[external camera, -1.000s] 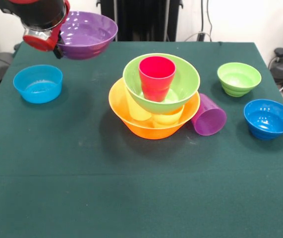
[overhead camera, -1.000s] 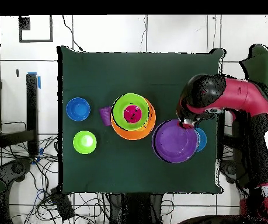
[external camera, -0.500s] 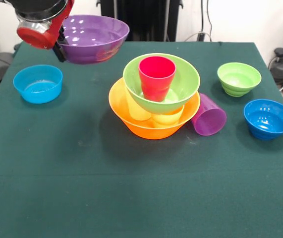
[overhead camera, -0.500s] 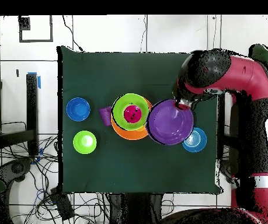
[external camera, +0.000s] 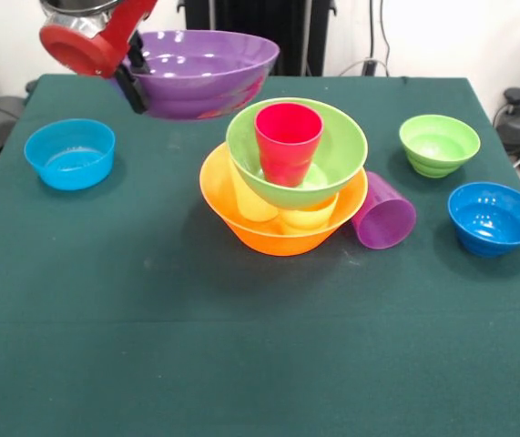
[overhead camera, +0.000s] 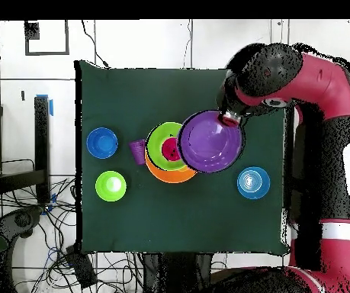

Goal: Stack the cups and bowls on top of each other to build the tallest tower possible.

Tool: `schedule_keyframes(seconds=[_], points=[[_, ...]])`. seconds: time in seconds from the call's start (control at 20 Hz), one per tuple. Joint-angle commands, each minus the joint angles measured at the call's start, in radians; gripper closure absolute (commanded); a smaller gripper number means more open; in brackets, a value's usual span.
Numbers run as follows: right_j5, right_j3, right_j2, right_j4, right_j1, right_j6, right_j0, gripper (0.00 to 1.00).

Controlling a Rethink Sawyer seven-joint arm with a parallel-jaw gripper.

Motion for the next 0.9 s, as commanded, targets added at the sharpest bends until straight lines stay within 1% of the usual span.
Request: schedule_keyframes(seconds=[0.05, 0.1, 0.3, 0.35, 0.4, 0.5, 0.55, 0.6, 0.7, 0.85, 0.9], points=[[-0.022, -0.047, -0.083, 0.073, 0.063, 0.490, 0.063, 1.00], [-0.025, -0.049, -0.089, 0.083, 0.069, 0.510, 0.066, 1.00], [0.022, -0.103, -0.112, 0.064, 0.089, 0.555, 0.093, 1.00], [0.035, -0.116, -0.115, 0.056, 0.094, 0.560, 0.097, 1.00], [0.063, -0.141, -0.125, 0.031, 0.101, 0.572, 0.111, 1.00], [0.078, -0.164, -0.138, 0.003, 0.108, 0.596, 0.128, 1.00], [0.099, -0.175, -0.142, 0.000, 0.115, 0.608, 0.135, 1.00], [0.114, -0.174, -0.149, 0.004, 0.117, 0.636, 0.143, 1.00], [0.153, -0.190, -0.170, -0.014, 0.122, 0.656, 0.160, 1.00], [0.165, -0.192, -0.184, -0.011, 0.134, 0.675, 0.169, 1.00], [0.151, -0.181, -0.185, -0.002, 0.137, 0.681, 0.167, 1.00]])
